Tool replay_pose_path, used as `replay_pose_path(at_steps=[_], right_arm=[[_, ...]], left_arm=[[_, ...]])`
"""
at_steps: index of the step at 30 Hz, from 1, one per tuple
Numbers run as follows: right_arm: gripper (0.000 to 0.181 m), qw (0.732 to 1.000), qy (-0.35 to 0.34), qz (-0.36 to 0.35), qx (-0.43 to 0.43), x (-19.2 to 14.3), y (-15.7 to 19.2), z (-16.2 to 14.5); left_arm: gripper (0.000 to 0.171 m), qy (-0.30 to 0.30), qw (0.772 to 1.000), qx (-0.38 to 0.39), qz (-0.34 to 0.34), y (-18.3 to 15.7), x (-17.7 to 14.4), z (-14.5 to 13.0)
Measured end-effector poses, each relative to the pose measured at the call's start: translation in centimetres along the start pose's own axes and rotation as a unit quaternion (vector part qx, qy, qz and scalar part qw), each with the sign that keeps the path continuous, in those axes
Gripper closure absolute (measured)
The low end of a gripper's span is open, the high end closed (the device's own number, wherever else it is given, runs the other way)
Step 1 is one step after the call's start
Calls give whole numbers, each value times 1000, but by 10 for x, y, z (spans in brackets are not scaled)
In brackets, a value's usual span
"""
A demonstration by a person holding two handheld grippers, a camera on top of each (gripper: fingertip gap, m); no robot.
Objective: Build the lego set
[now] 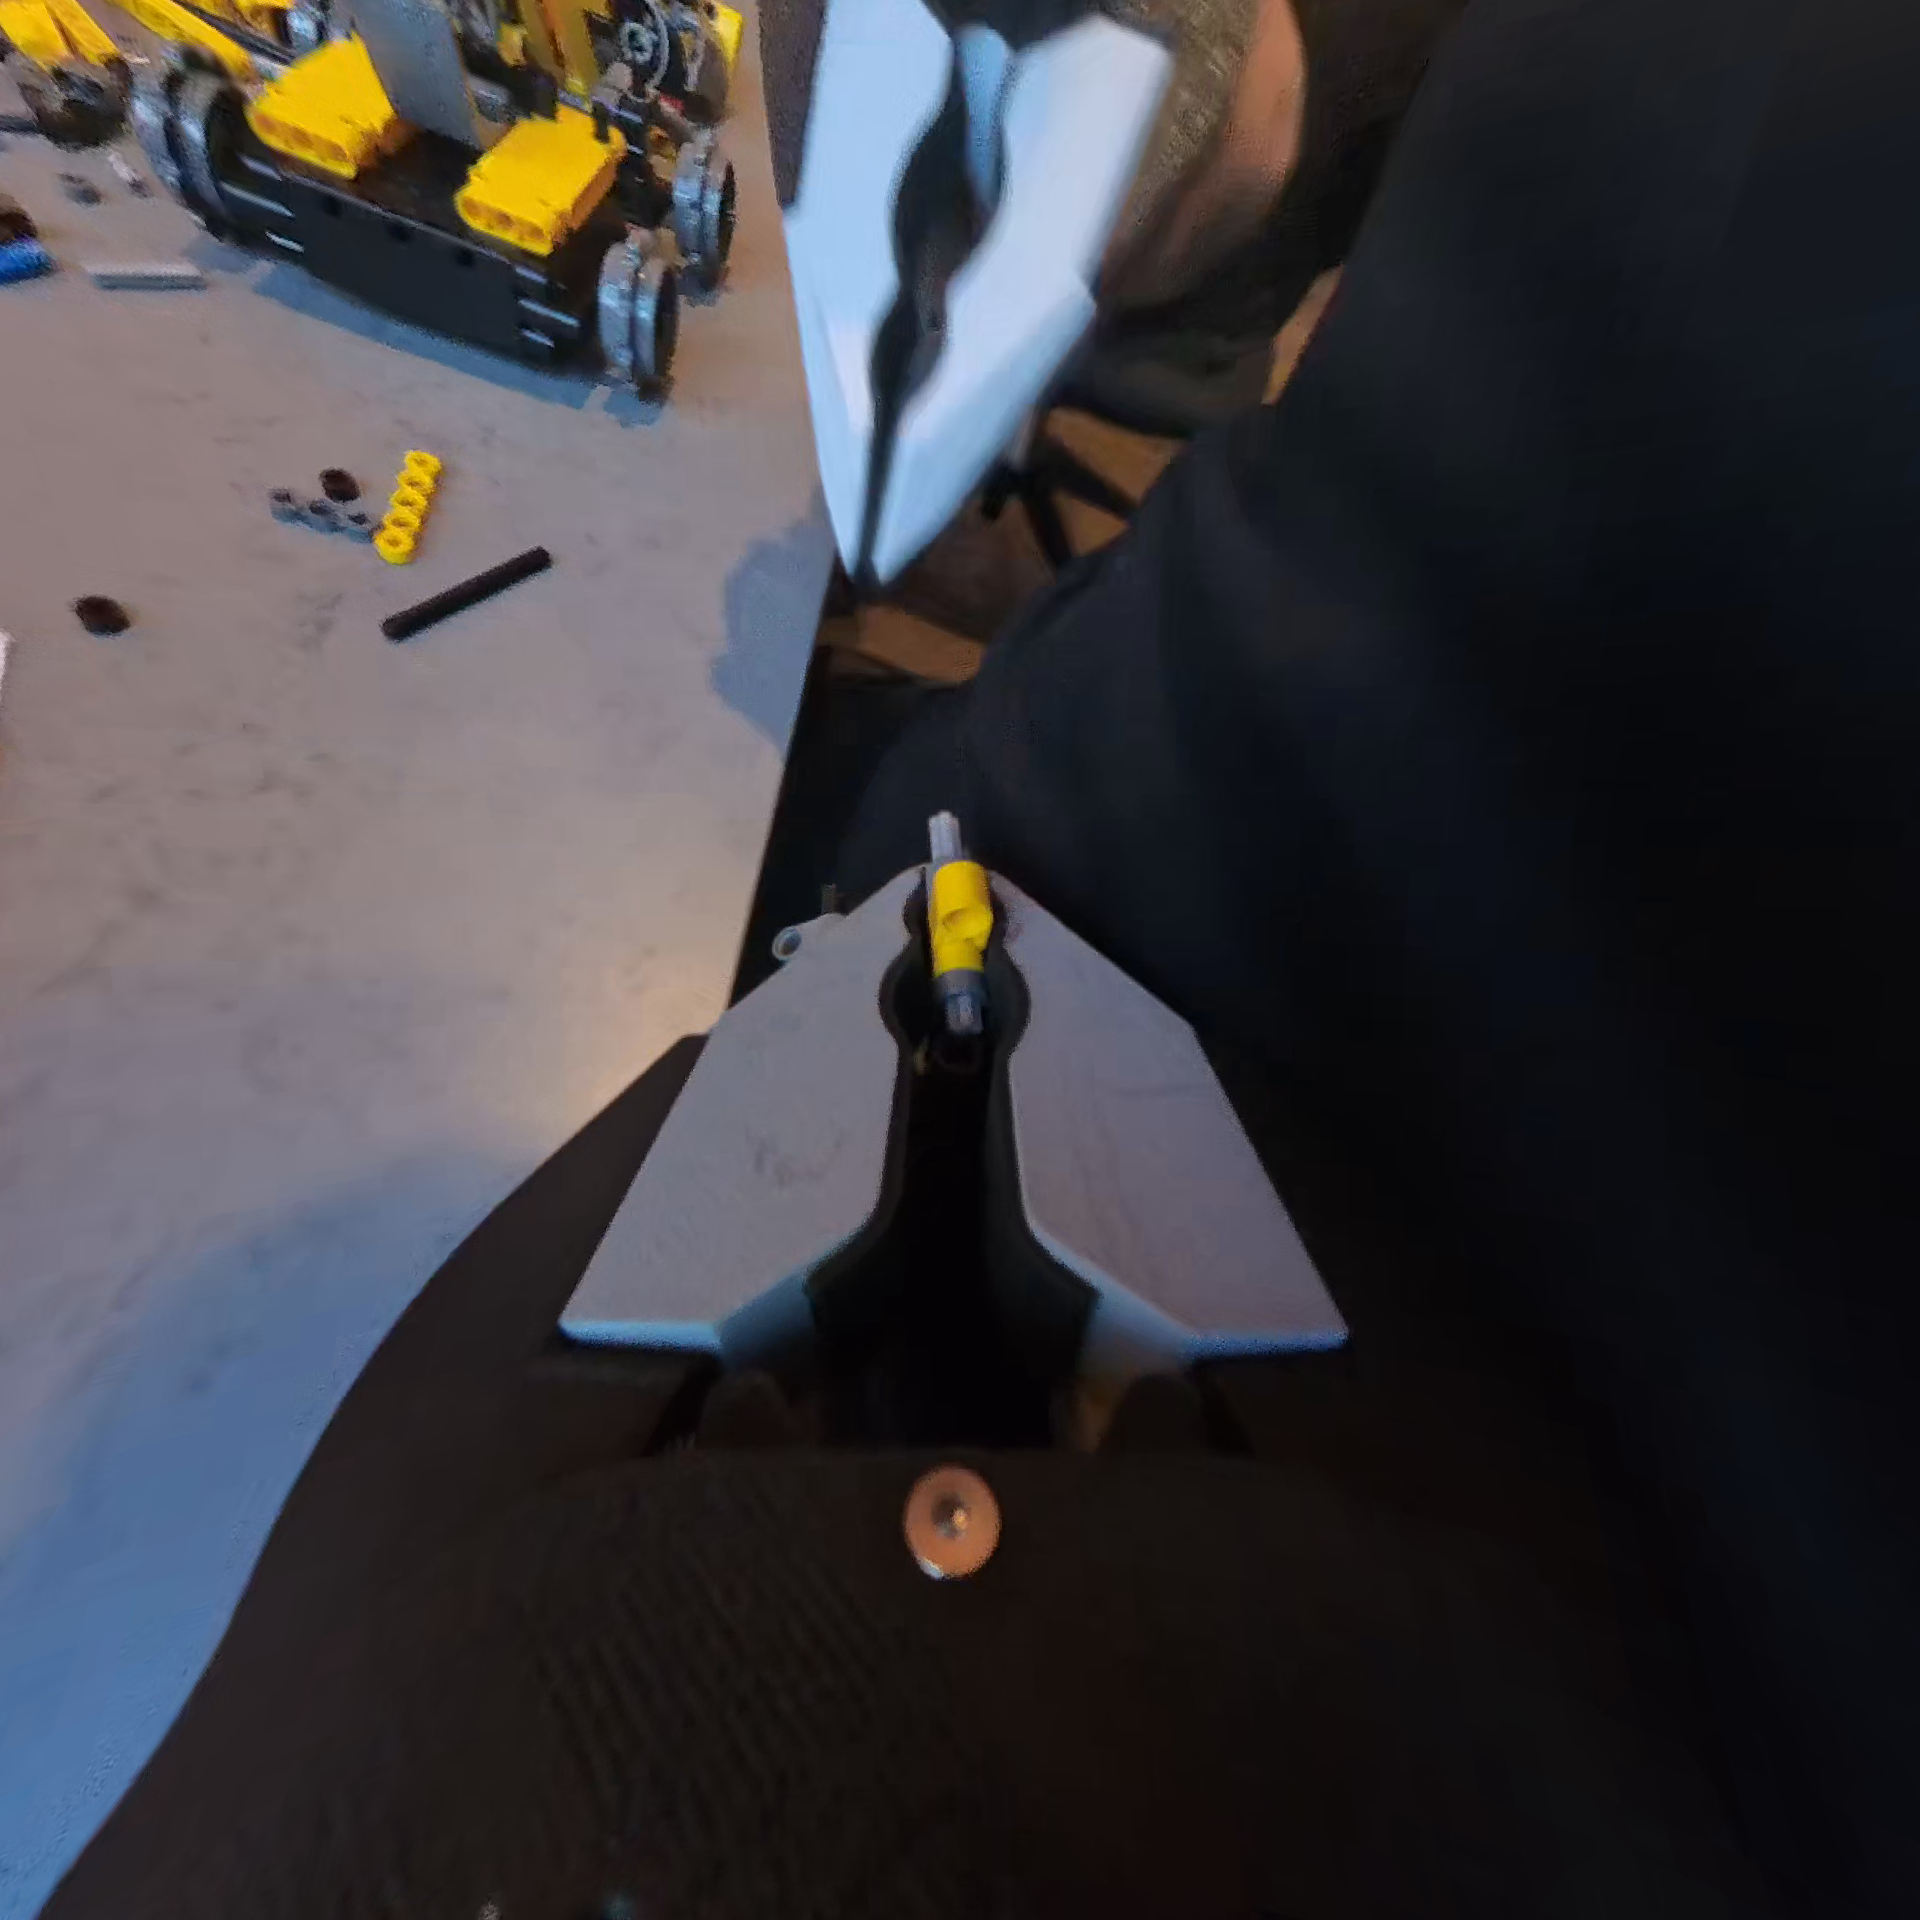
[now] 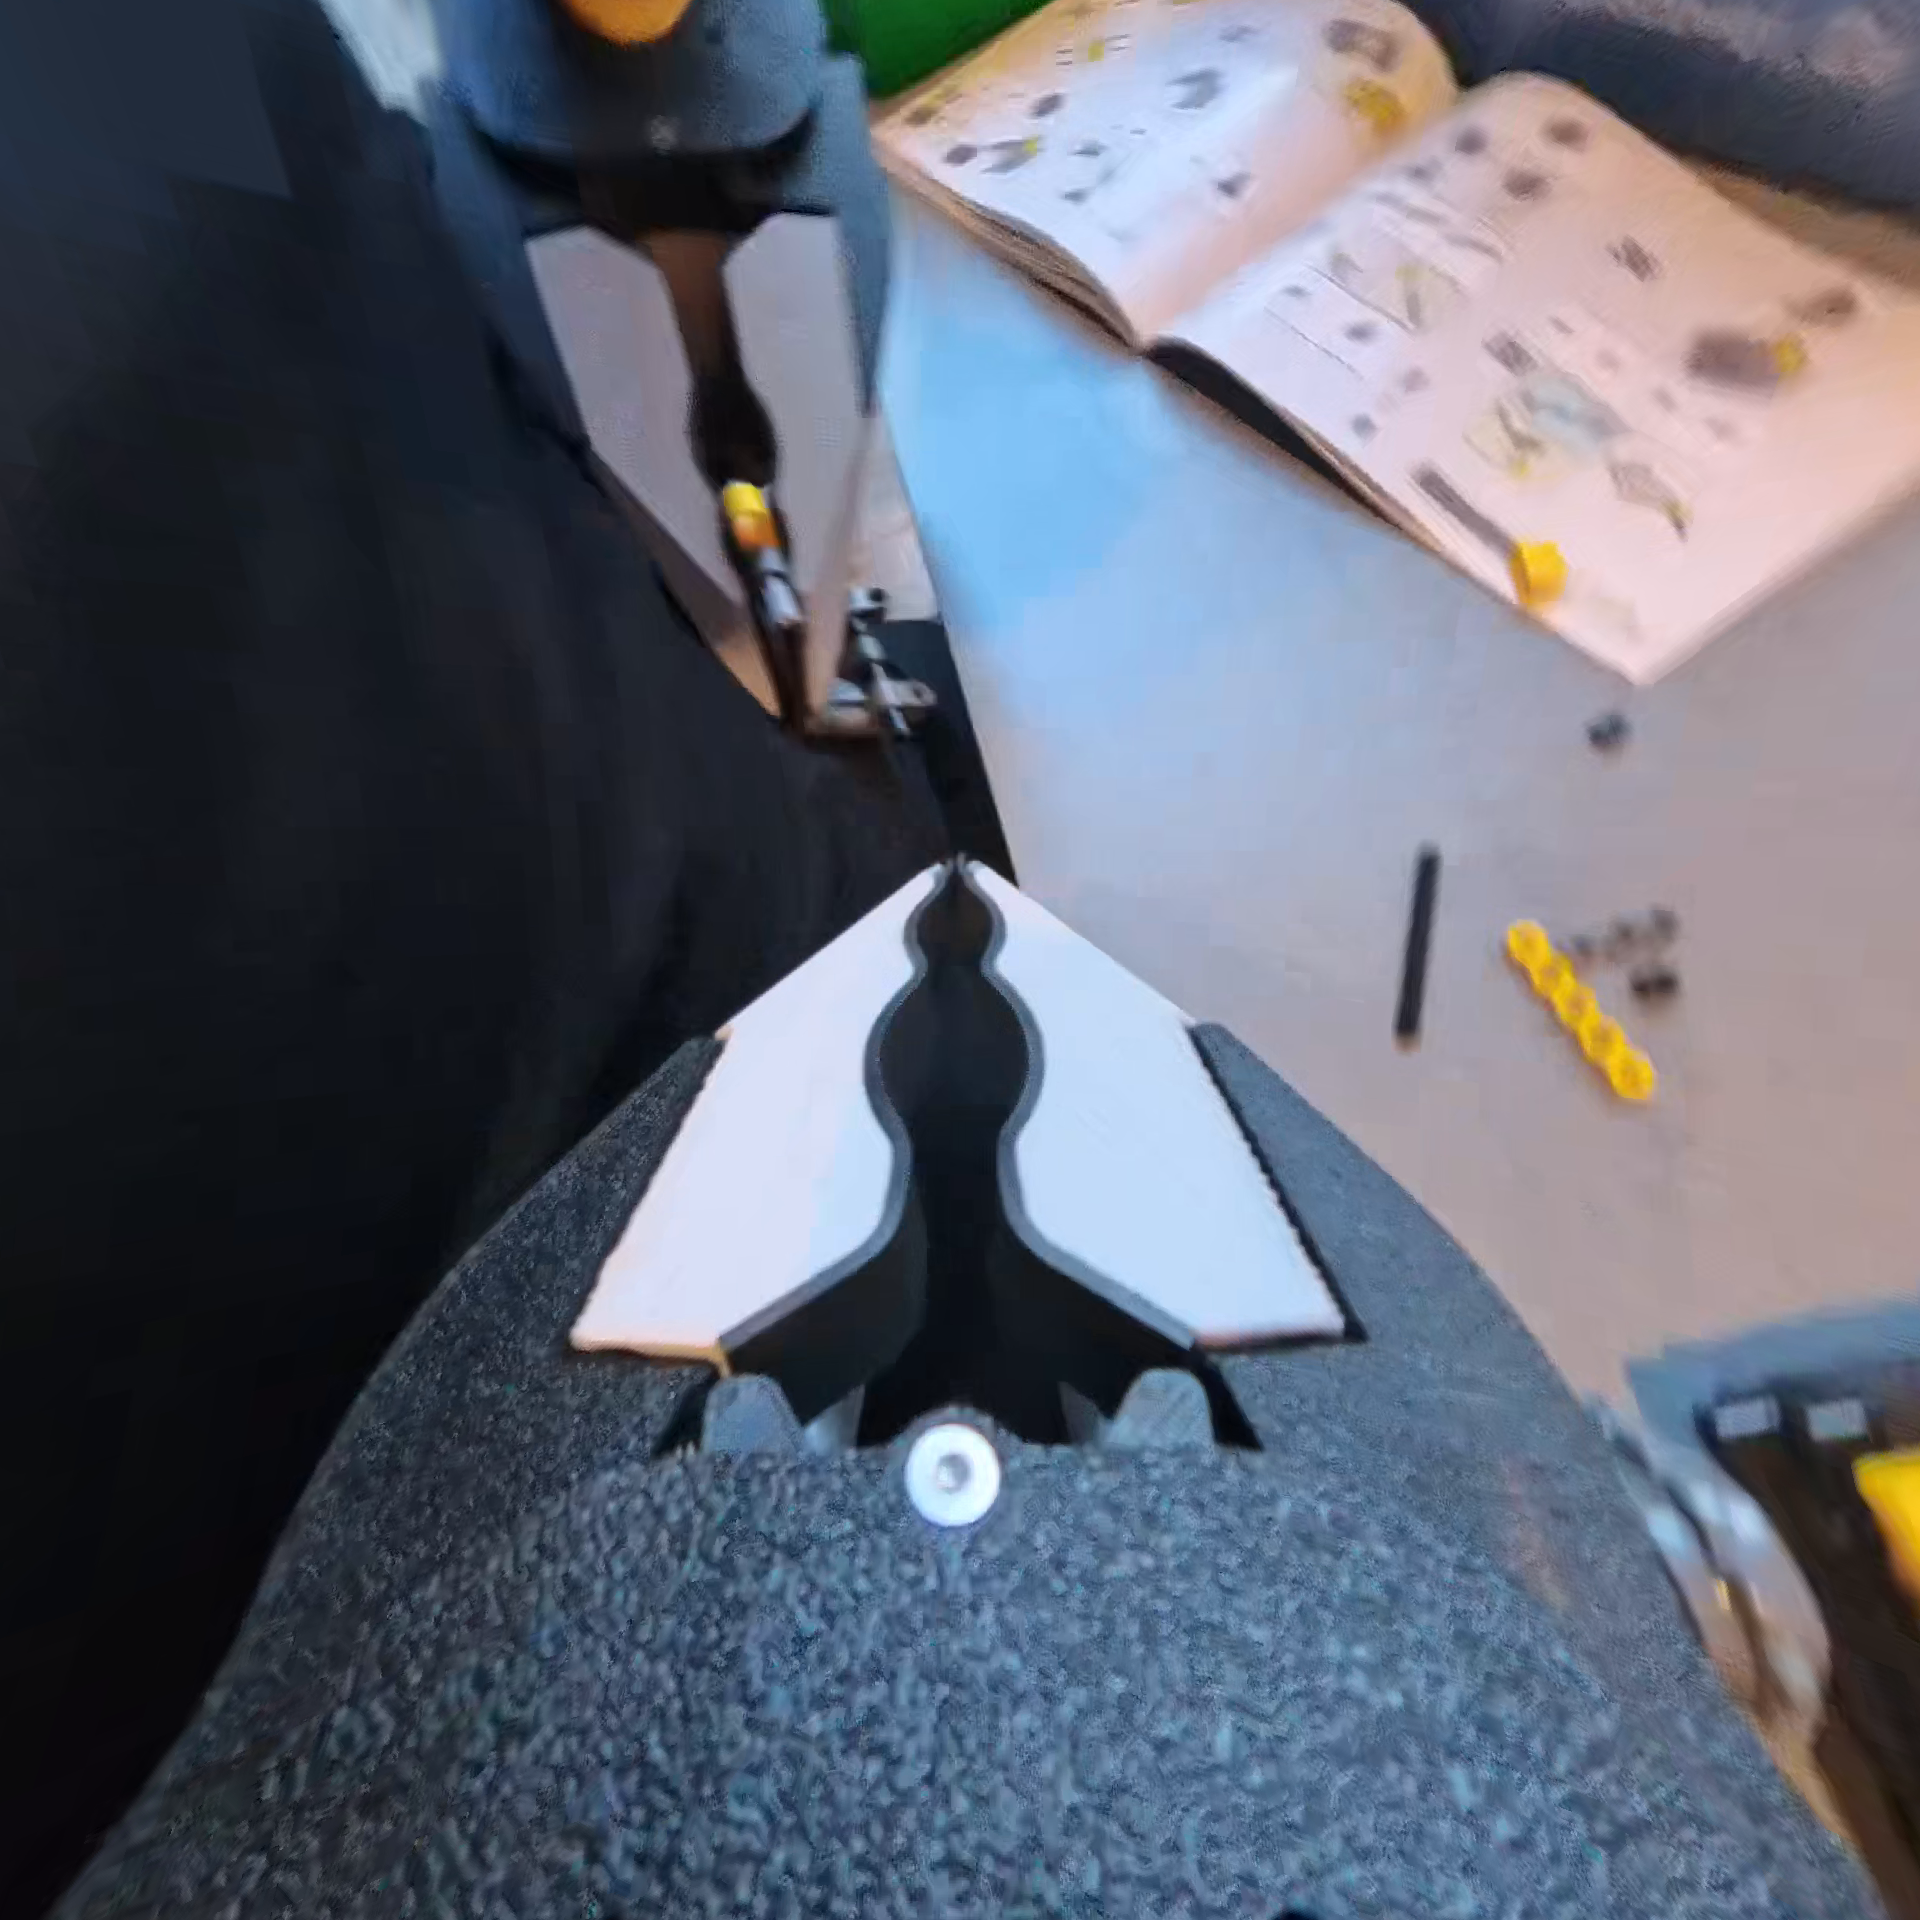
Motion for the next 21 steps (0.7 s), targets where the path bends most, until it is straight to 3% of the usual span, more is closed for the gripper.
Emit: replay_pose_path(at_steps=[3,6,7,10,14,21], right_arm=[[181,996,6,70,46,-5,9,0],[177,996,-18,88,15,10,15,16],[167,995,-34,93,9,12,17,23],[164,991,-65,113,-7,17,23,35],[171,993,-68,89,-32,27,18,33],[177,985,-95,143,30,29,18,33]], left_arm=[[166,12,999,29,-6,-3,4,6],[166,-2,999,37,-11,5,10,21],[166,-1,999,32,-25,4,12,20],[166,1,999,8,-43,6,14,20],[167,-21,993,-67,-96,12,13,23],[166,-23,992,-65,-105,9,15,22]])
Point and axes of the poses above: each gripper's, where its closed fingertips meet, x out along the fingers, z out of its top, y = z × x across the jaws, the point moved 2 cm from there along -x, back along the fingers, and after that the axes turned 5 degrees about -z, right-handed, at the moved point
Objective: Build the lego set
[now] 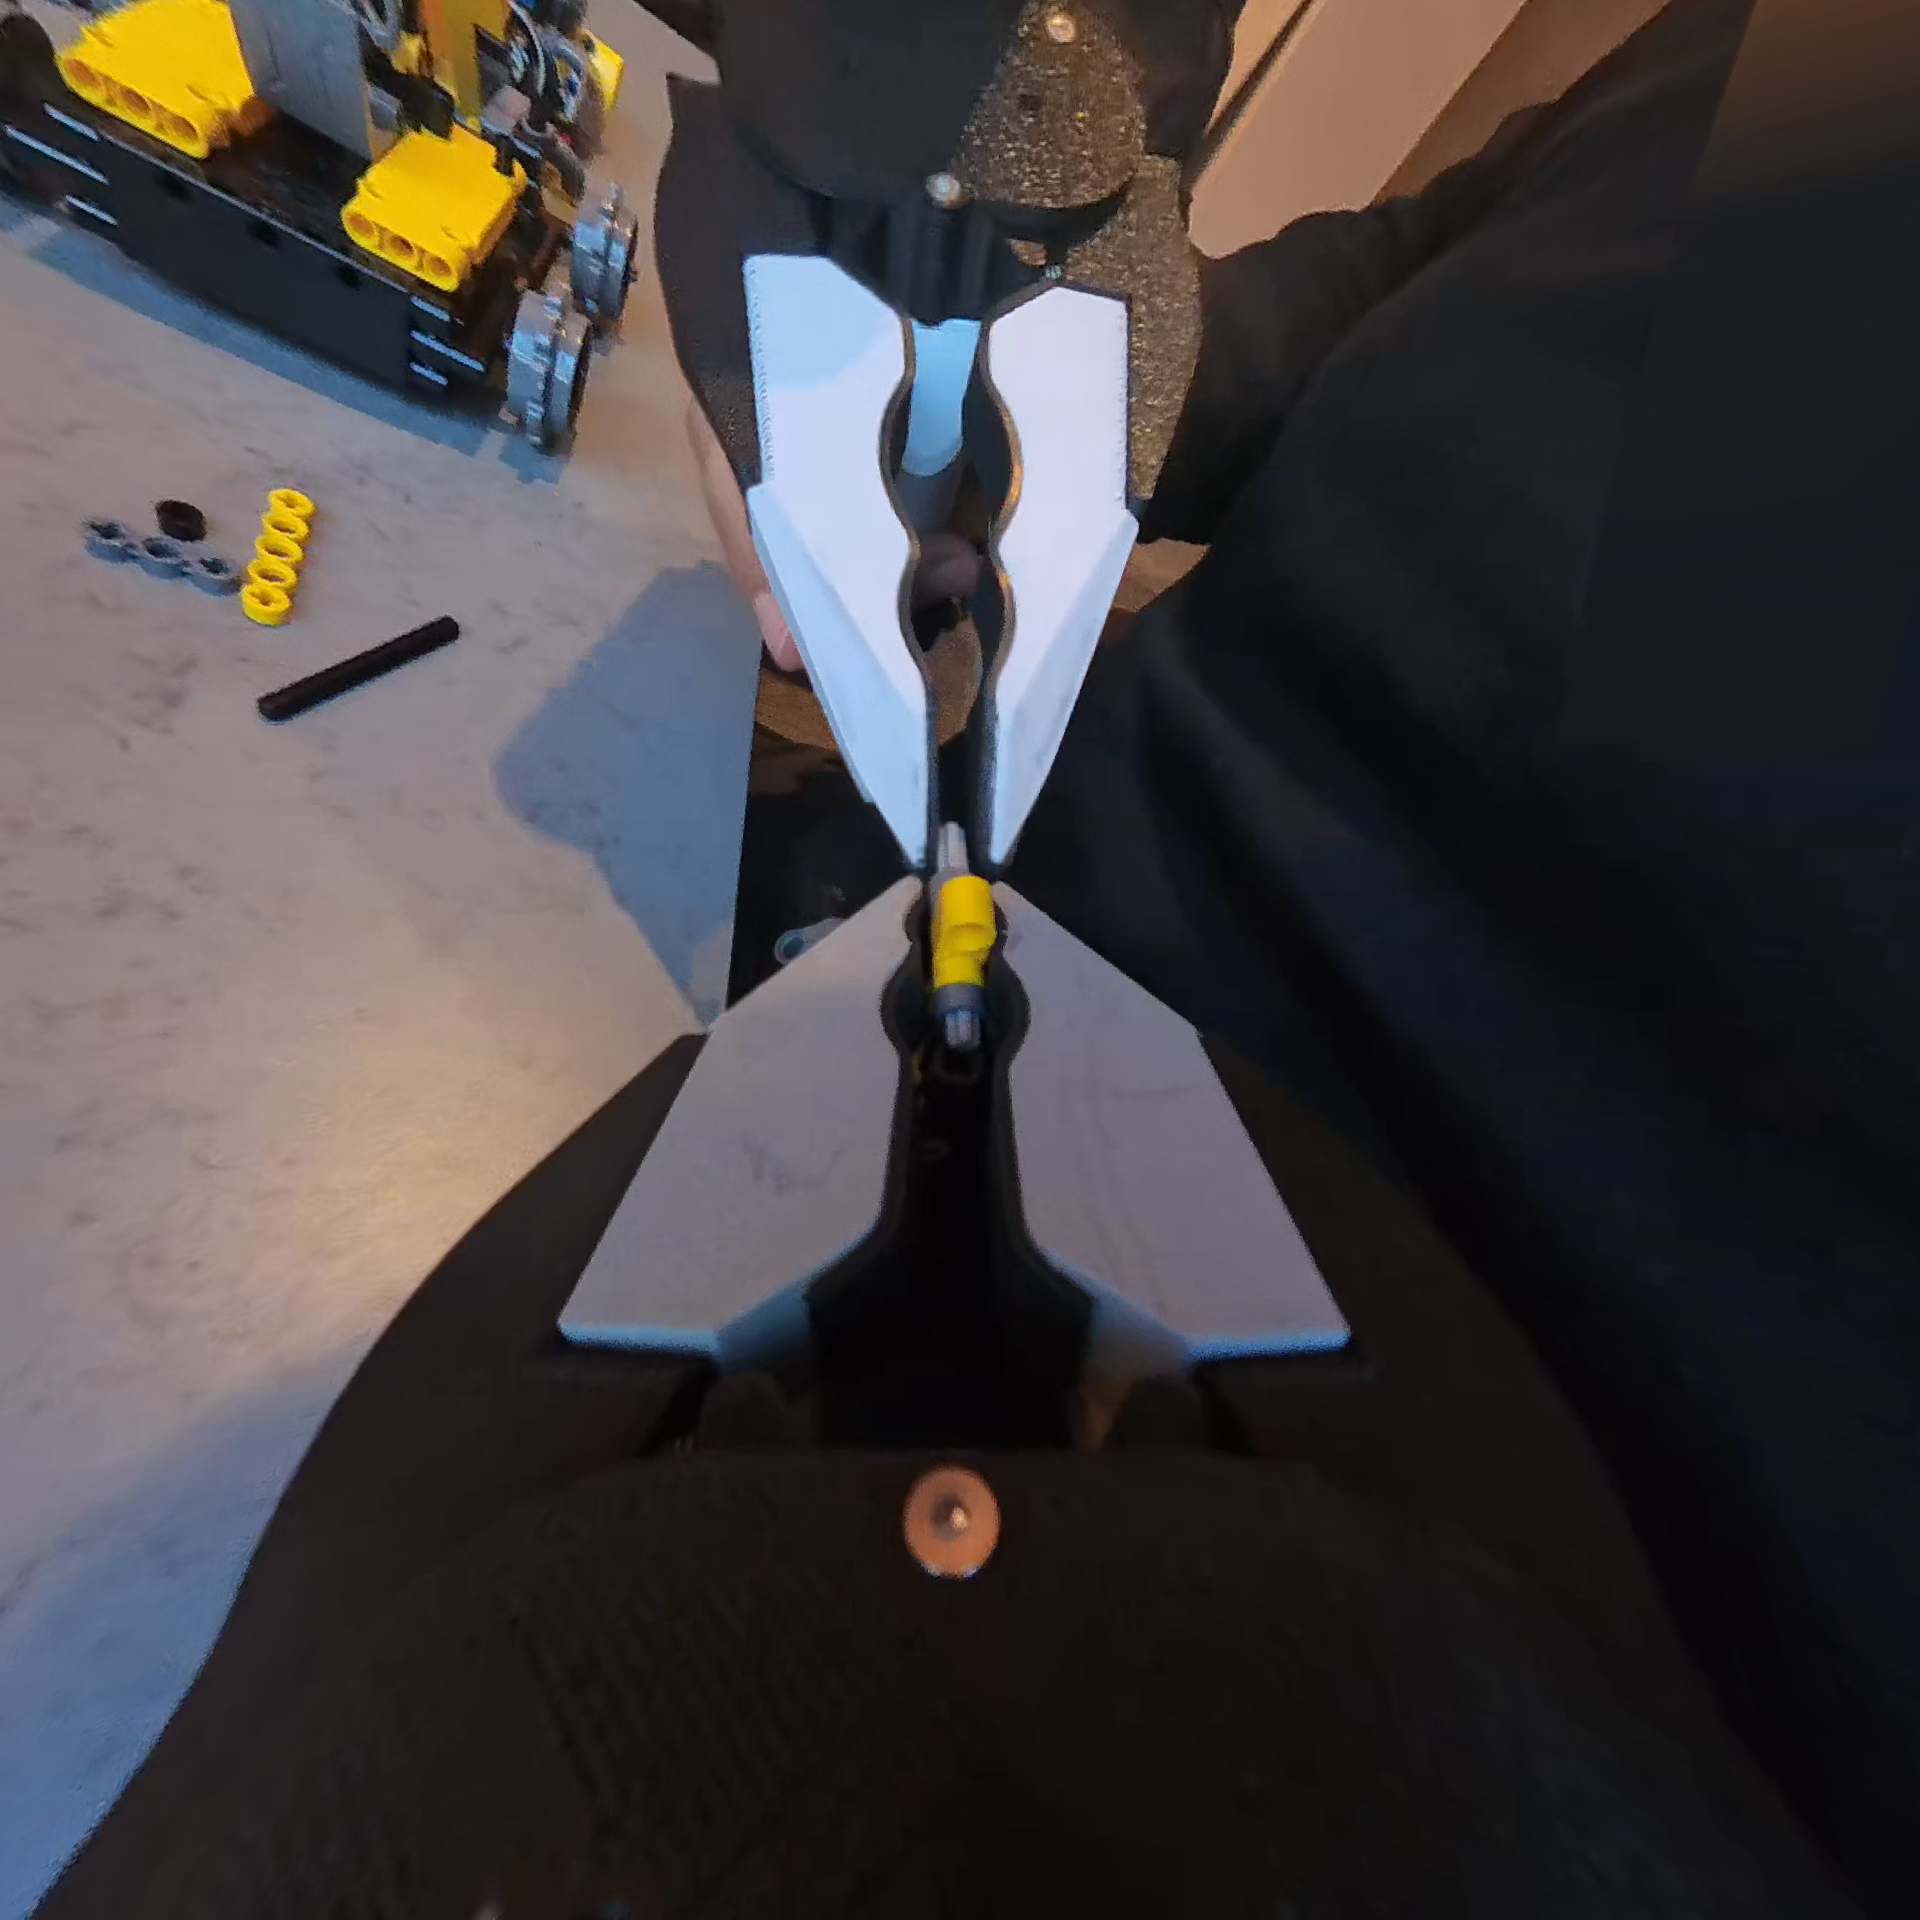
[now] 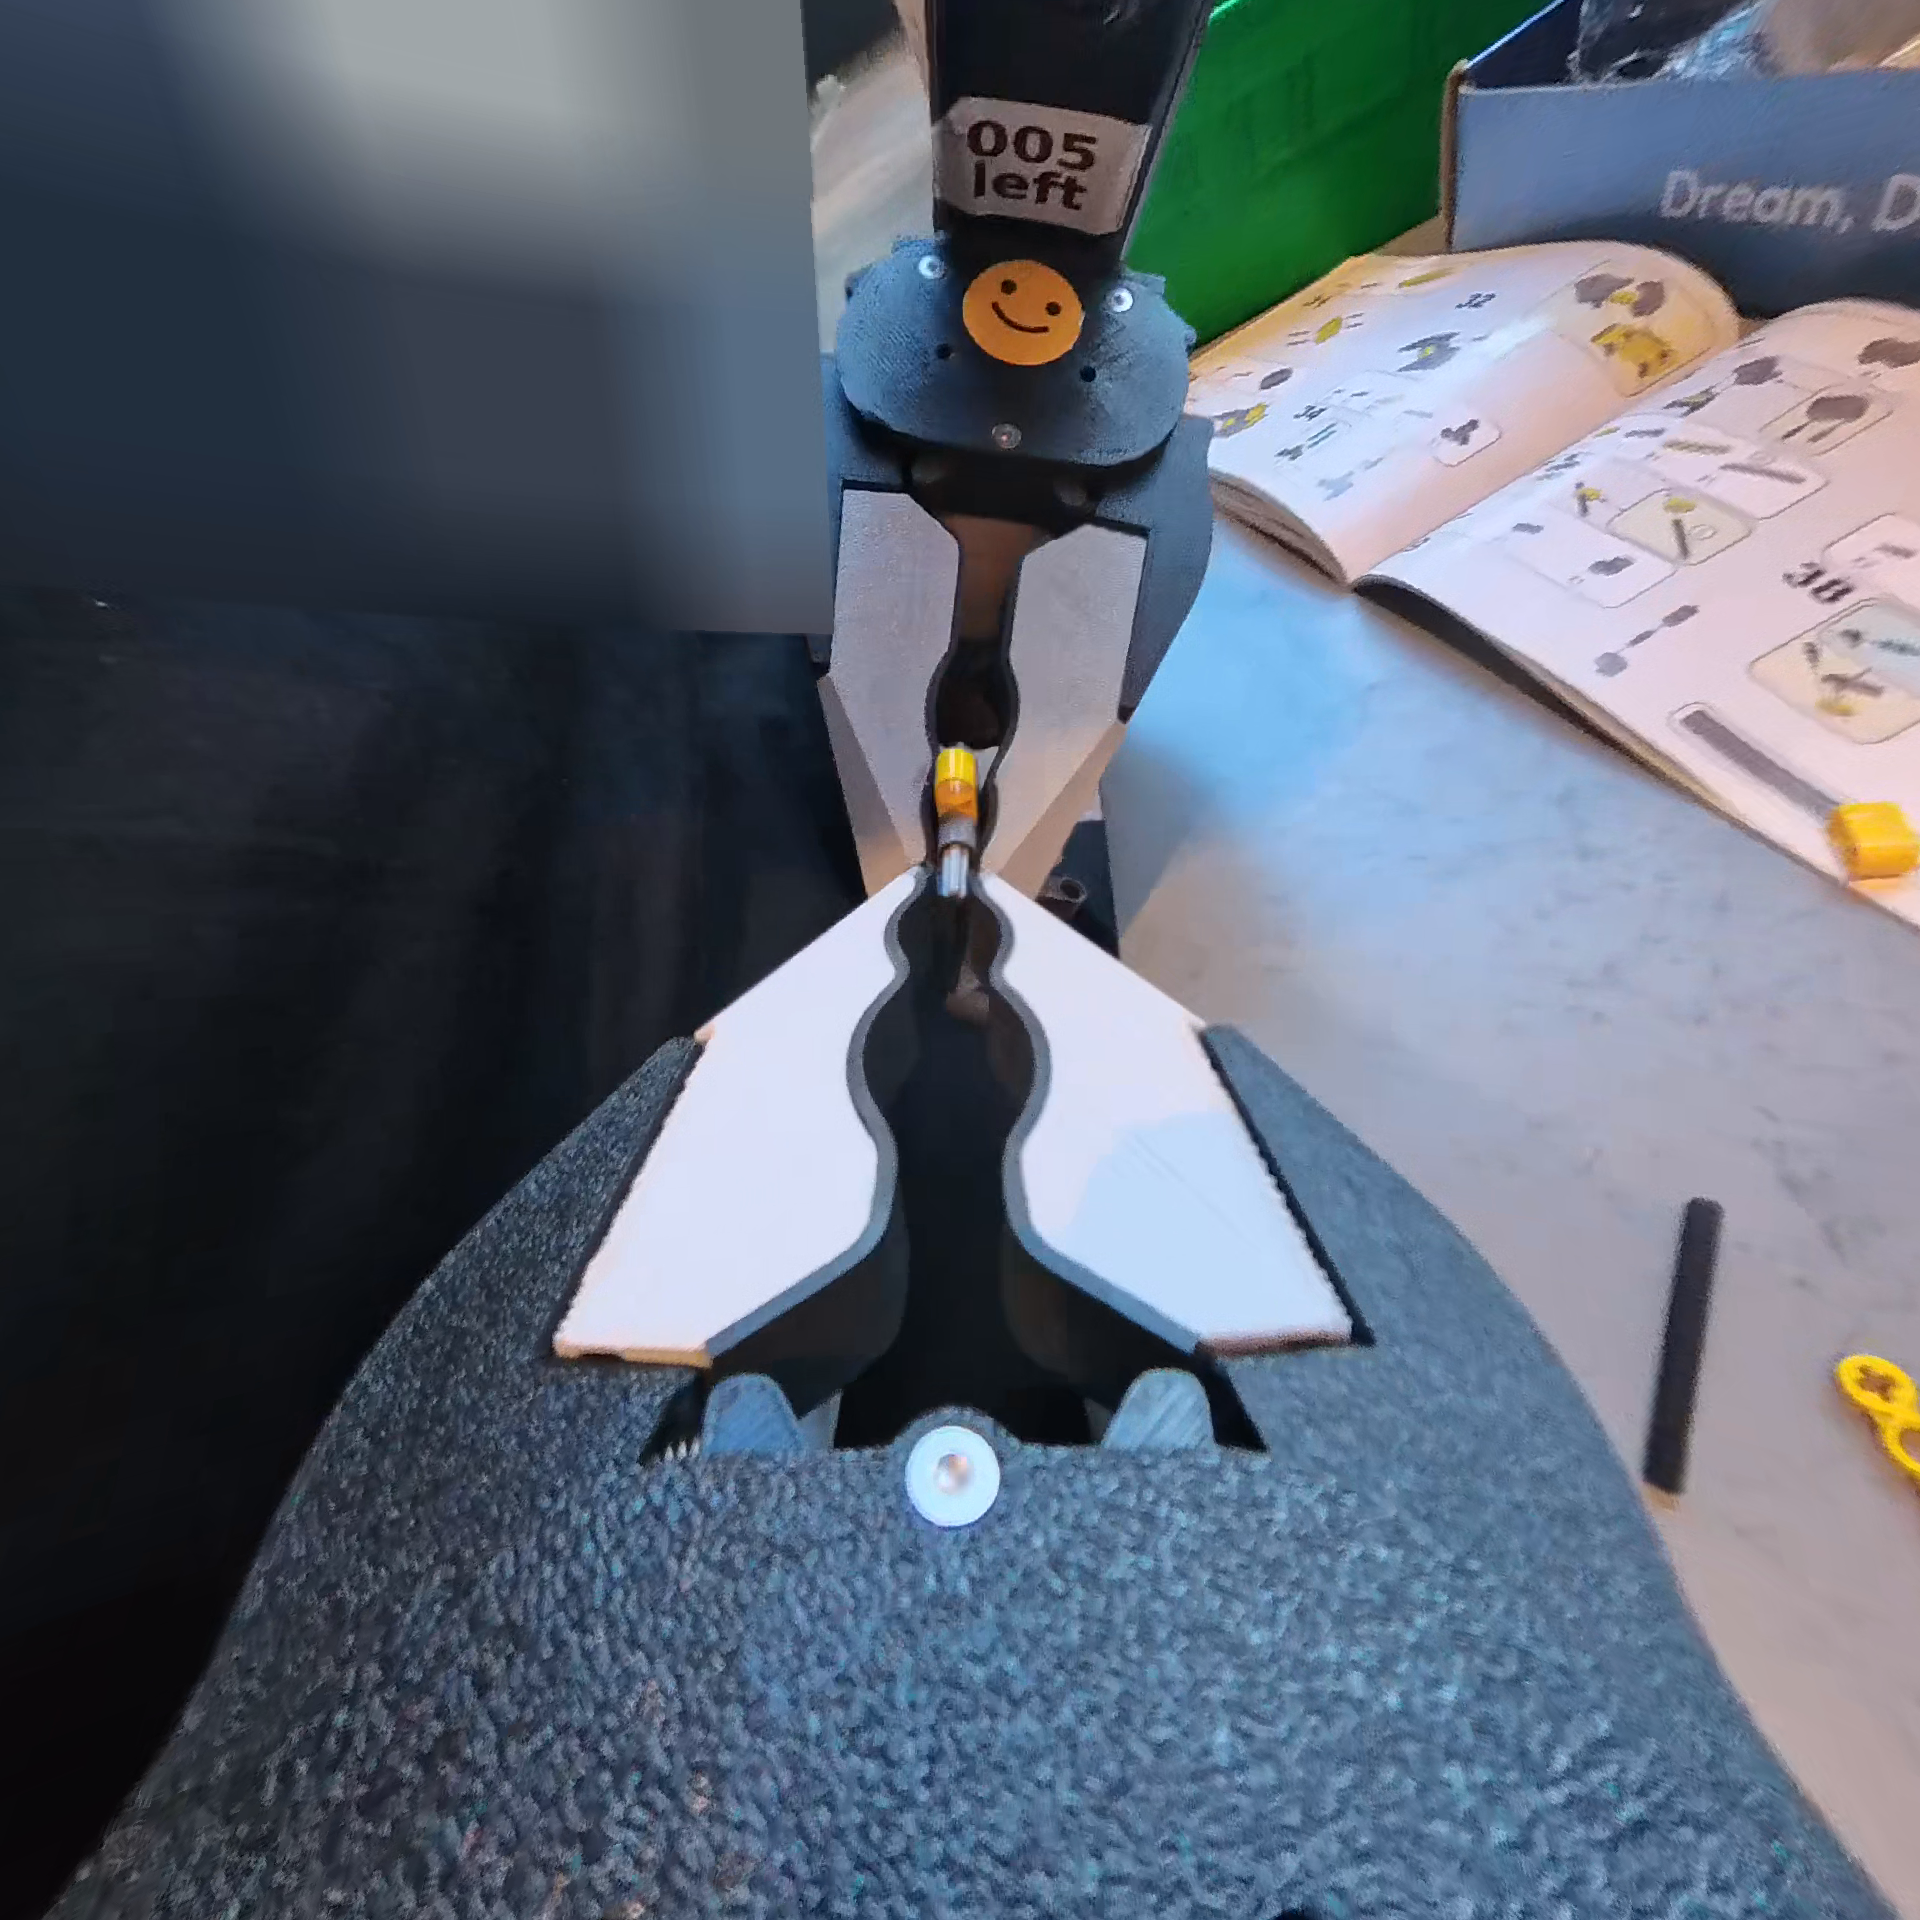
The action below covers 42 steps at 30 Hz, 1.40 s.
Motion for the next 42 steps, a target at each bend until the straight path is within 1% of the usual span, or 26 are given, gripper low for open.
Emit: replay_pose_path(at_steps=[1,3,4,5,7,9,15,17,19,21,23,24,25,27,30,33,34,35,36,37,38,39,42], right_arm=[[177,1000,2,9,11,0,-1,-3],[178,1000,-6,2,25,0,-6,-4],[178,1000,-15,-6,26,-1,-8,-3],[178,999,-25,-10,24,-2,-9,-1],[178,999,-46,-14,18,-3,-10,5],[178,997,-71,-18,15,-3,-9,10],[178,986,-161,-25,38,-9,-14,18],[178,982,-180,-30,41,-10,-16,18],[178,980,-191,-35,41,-9,-18,18],[177,983,-173,-56,40,-7,-24,13],[181,986,-112,-120,35,-2,-40,-1],[180,986,-76,-149,21,-1,-46,-8],[176,984,-55,-168,3,0,-49,-9],[172,982,-44,-180,-23,0,-48,-2],[171,980,-52,-182,-67,4,-45,13],[167,969,-22,-213,-125,9,-54,16],[162,965,-8,-216,-149,11,-55,15],[161,962,3,-212,-174,14,-54,15],[162,960,12,-200,-197,18,-50,13],[169,958,26,-194,-211,21,-50,9],[170,955,39,-202,-215,22,-54,5],[172,955,36,-207,-211,21,-57,5],[173,967,33,-193,-161,20,-59,1]], left_arm=[[166,4,1000,-3,0,1,1,-2],[163,0,1000,-6,22,7,1,-2],[156,-8,1000,-6,20,7,0,0],[155,-19,1000,-11,18,7,-2,2],[160,-47,998,-17,24,9,-8,7],[161,-68,997,-24,21,9,-11,10],[158,-78,996,-21,39,14,-22,12],[161,-81,996,-13,45,14,-26,16],[162,-60,997,3,57,16,-24,16],[163,-18,996,15,84,22,-26,12],[164,59,987,21,147,39,-34,0],[164,110,976,24,184,50,-40,-9],[164,149,968,29,199,56,-44,-14],[164,202,960,23,191,59,-44,-17],[164,267,944,29,191,63,-45,-12],[165,324,927,54,181,62,-42,-10],[165,334,925,60,172,60,-40,-11],[164,339,924,63,164,59,-38,-11],[164,338,925,63,160,58,-37,-10],[165,337,927,60,153,57,-37,-11],[165,332,928,63,156,59,-37,-10],[164,325,928,70,168,62,-40,-8],[164,276,943,73,170,59,-42,1]])
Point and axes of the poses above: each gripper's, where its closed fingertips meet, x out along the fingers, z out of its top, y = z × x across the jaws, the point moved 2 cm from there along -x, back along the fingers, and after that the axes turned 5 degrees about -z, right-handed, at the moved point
